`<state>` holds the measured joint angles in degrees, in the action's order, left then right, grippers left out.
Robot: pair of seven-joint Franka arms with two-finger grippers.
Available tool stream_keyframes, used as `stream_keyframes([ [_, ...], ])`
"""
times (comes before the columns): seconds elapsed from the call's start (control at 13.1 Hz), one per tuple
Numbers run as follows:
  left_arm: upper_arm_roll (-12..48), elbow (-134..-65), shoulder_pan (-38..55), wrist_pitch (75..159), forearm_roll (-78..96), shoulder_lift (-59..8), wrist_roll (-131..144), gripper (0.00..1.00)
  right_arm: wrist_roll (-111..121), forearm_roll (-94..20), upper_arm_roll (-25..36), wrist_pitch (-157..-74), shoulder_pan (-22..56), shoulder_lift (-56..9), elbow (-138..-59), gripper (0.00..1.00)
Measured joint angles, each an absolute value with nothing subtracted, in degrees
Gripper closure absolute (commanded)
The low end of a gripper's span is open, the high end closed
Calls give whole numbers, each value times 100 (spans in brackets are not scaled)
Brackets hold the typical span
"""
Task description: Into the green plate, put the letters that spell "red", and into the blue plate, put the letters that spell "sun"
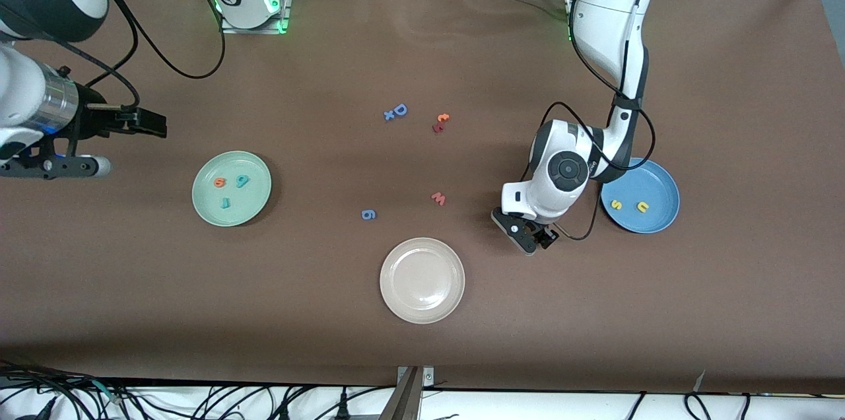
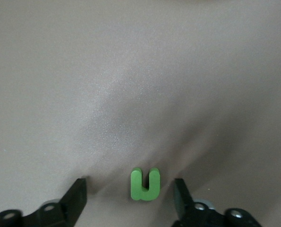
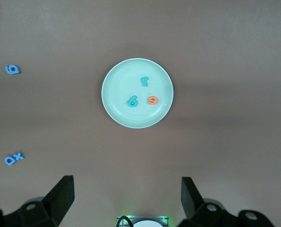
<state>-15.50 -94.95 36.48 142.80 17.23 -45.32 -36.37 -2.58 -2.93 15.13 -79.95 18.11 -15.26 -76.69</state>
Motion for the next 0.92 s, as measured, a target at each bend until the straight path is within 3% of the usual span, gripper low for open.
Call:
stream_keyframes([
  [0.23,-1551,-9476,3658,14280,1723,-4531,-3637,56,-261,-243,531,-8868,658,-870,-8750,0],
  [0.54,-1570,-9442,3659,14282,1723,-4530,-3637,79,-226,-59,329,-9121,87,-162,-9302,0],
  [0.92,-1591,-9433,3640,14285,1723,-4519,-3638,85,-222,-8,270,-9174,-37,372,-9829,0],
])
